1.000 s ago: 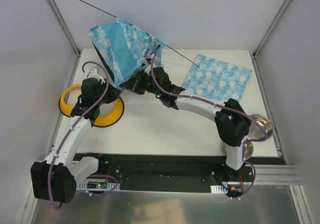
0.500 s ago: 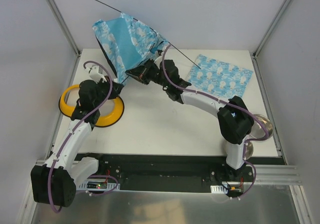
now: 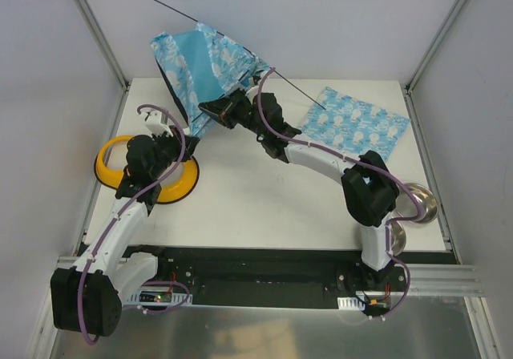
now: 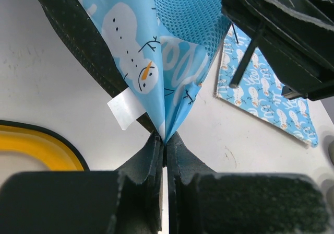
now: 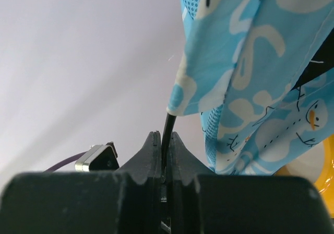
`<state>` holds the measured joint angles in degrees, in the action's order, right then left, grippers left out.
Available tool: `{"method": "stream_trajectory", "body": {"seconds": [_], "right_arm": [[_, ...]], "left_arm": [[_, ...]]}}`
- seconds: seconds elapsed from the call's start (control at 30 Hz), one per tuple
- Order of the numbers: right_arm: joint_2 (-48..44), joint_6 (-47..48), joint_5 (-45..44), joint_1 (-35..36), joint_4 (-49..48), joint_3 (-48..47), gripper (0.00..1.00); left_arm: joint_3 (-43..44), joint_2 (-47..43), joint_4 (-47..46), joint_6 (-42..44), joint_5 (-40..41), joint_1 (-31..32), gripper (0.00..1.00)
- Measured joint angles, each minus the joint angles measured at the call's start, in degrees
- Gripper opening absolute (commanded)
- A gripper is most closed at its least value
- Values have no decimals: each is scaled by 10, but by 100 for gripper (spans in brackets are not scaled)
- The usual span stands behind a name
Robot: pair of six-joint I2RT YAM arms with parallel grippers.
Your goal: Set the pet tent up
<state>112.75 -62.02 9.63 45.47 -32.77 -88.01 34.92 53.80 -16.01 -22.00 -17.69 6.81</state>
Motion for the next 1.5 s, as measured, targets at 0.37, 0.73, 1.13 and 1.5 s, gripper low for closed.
{"method": "stream_trajectory", "body": {"seconds": [0.37, 0.73, 1.13, 1.5], "right_arm": [[13, 18, -47, 2, 1, -8, 0], [13, 52, -71, 4, 48, -9, 0], [13, 48, -111, 12, 96, -27, 0], [-3, -22, -141, 13, 170, -27, 0]], "left_arm": [[-2, -8, -2, 7, 13, 0, 0], [-2, -10, 0, 7, 18, 0, 0], [-2, -10, 3, 7, 18, 0, 0], [-2, -6, 12, 7, 29, 4, 0]]}}
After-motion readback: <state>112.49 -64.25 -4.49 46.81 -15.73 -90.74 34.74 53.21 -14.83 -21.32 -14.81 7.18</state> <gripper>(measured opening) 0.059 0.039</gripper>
